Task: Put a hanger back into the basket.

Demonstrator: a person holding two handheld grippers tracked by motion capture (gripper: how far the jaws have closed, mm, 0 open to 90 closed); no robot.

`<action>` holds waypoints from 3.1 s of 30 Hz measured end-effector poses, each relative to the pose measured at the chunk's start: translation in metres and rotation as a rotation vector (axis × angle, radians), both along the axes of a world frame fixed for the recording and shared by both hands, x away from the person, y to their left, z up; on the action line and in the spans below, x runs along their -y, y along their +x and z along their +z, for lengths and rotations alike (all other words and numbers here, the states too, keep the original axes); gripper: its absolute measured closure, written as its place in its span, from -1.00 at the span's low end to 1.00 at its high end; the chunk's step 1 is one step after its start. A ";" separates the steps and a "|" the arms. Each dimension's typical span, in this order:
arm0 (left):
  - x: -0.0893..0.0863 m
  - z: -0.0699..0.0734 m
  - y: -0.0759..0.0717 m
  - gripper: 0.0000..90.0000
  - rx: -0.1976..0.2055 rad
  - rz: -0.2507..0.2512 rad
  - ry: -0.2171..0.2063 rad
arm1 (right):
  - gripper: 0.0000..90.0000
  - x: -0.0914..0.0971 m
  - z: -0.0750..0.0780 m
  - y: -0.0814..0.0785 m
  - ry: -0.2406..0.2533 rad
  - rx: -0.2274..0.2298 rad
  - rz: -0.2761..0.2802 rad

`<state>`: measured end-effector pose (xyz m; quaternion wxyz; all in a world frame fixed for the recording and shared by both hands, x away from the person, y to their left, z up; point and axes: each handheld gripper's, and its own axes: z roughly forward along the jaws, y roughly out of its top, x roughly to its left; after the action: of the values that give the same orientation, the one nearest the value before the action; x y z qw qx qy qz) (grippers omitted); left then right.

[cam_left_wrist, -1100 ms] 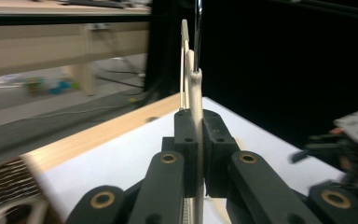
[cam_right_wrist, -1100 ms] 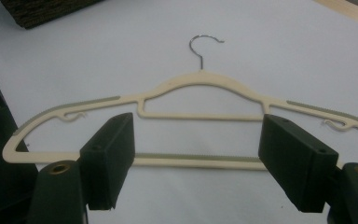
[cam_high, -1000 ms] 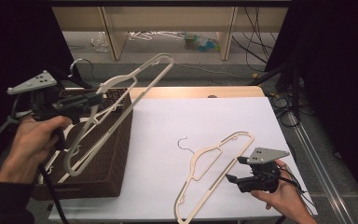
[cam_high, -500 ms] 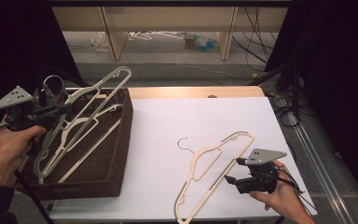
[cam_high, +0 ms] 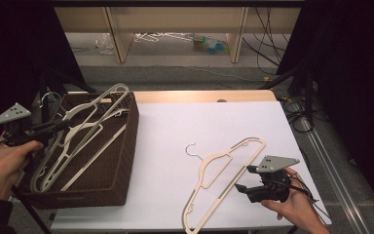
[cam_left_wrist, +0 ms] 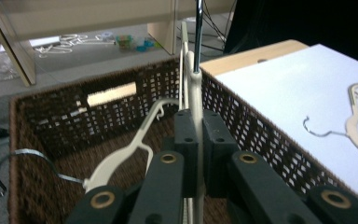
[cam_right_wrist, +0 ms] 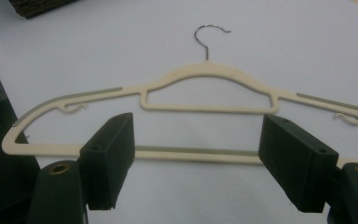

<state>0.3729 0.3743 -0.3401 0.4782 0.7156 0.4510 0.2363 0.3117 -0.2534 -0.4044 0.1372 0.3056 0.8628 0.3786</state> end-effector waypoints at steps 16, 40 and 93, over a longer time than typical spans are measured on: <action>0.009 -0.039 0.026 0.90 -0.167 -0.019 0.026 | -0.38 0.001 -0.002 0.000 -0.004 -0.006 0.007; 0.021 -0.036 0.010 -0.15 -0.144 0.344 0.005 | -0.40 -0.001 -0.012 0.001 0.011 -0.066 -0.088; 0.251 -0.107 -0.092 -0.62 -0.028 -0.381 0.094 | -0.63 -0.052 -0.074 0.040 -0.198 -0.194 -0.388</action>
<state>0.2813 0.1229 -0.4466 0.4742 0.8127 0.3024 0.1524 0.3516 -0.2013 -0.4784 0.1534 0.4857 0.8299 0.2275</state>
